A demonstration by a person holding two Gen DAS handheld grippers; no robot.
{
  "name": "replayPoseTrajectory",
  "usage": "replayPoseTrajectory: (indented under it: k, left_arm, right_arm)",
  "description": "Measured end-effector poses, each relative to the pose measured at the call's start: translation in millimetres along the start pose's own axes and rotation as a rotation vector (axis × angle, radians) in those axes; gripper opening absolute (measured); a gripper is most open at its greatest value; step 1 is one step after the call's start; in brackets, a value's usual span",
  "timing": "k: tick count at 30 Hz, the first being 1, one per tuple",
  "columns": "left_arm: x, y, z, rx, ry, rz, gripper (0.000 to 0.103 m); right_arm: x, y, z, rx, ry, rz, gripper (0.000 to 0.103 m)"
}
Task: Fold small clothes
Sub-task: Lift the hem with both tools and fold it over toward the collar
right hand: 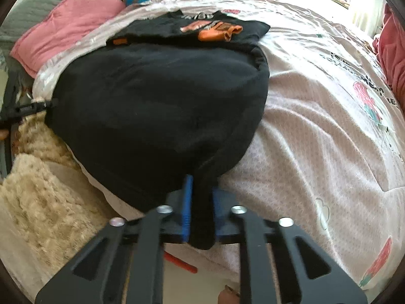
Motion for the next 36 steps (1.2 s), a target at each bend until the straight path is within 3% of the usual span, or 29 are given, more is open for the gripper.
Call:
replayPoseTrajectory:
  k: [2,4,8,13,25,36]
  left_arm:
    - [4,-1,3,-0.004,0.010,0.022,0.008]
    - [5,-3,9,-0.015,0.037,0.037,0.004]
    - [-6,-11,24,-0.055,0.071,0.023,0.004]
    - [-17,-28,49,-0.110,0.130,0.026,0.004]
    - [-33,-90,77,-0.186,0.176,0.049,0.004]
    - [-50,-146,84,-0.230,0.171,0.044,0.004]
  right_arm:
    - [-1,-4,7,-0.023,-0.015,0.014,0.009]
    - [3,-12,15,-0.058,-0.015,0.044,0.008]
    - [7,-35,38,-0.166,-0.066,0.031,0.008]
    - [1,-61,58,-0.282,-0.069,0.027,0.008]
    - [-28,-121,92,-0.523,-0.073,-0.064,0.008]
    - [-58,-161,107,-0.627,-0.069,-0.140,0.008]
Point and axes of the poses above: each gripper's, at about its wrist camera, not at the fingertips, and z roughly against the way its jaws point, x to its left, y to its underside, the point moved 10 cm from there along -z, roughly the way its jaws point, and after that the axes turned 3 degrees about z, right-handed, at the moved point
